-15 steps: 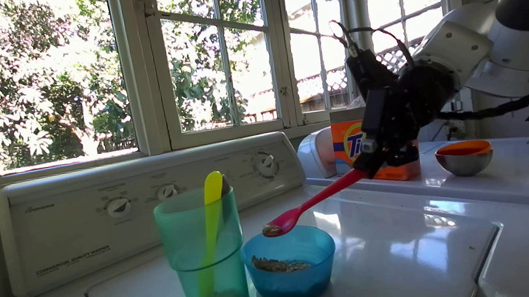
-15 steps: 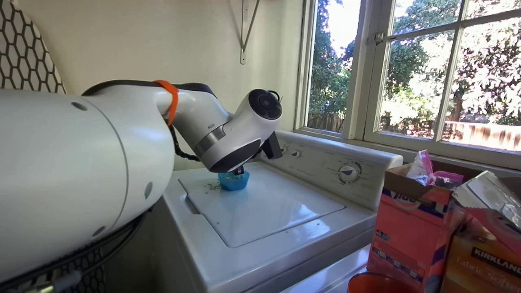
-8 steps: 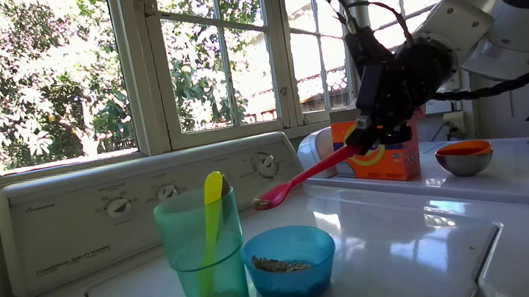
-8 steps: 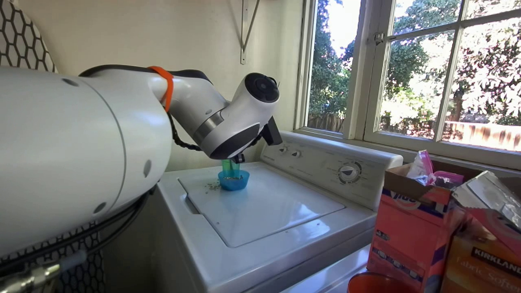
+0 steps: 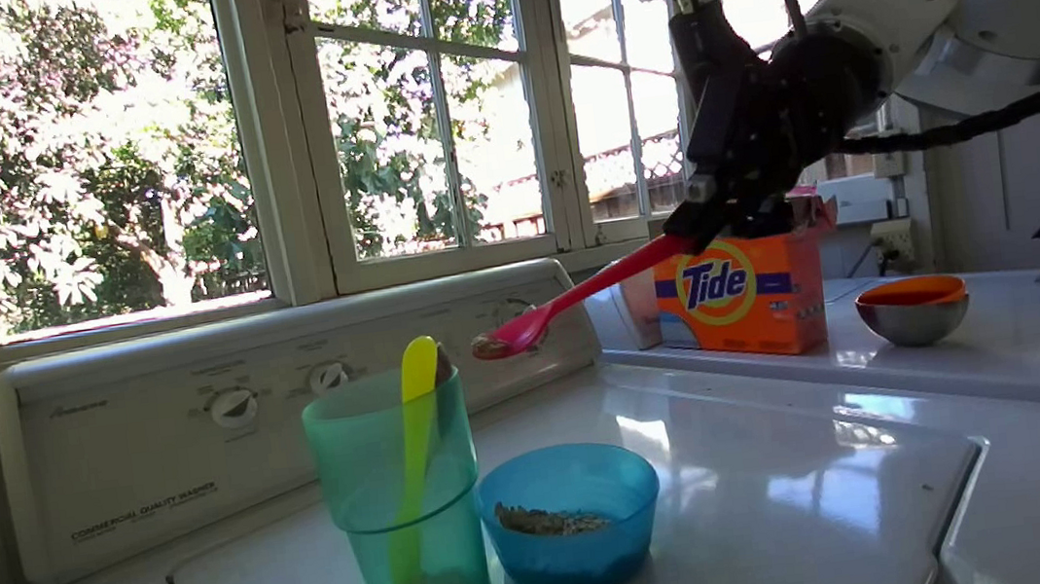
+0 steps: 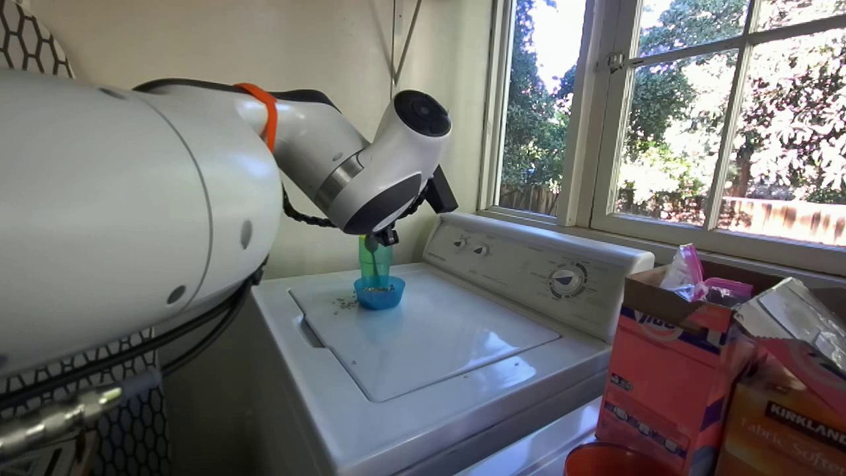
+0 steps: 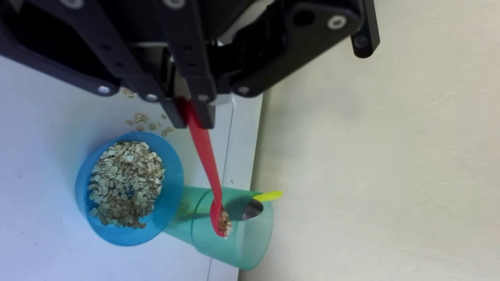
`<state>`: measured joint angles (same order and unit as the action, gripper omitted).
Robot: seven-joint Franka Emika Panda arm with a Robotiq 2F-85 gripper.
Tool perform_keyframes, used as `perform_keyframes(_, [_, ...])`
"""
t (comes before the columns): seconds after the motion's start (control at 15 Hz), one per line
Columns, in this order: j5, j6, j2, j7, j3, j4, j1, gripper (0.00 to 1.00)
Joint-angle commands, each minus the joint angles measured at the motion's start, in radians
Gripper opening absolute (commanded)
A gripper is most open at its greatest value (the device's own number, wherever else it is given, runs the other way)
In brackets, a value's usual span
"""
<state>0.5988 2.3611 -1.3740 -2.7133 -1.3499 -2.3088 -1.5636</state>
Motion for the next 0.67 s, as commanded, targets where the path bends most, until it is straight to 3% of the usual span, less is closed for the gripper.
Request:
perform_keyframes(0.0, [-0.01, -0.042, 0.006, -0.036, 0.02, 0.048, -0.036, 0.03])
perform_keyframes(0.6, [-0.07, -0.039, 0.127, -0.037, 0.036, 0.131, -0.129, 0.03])
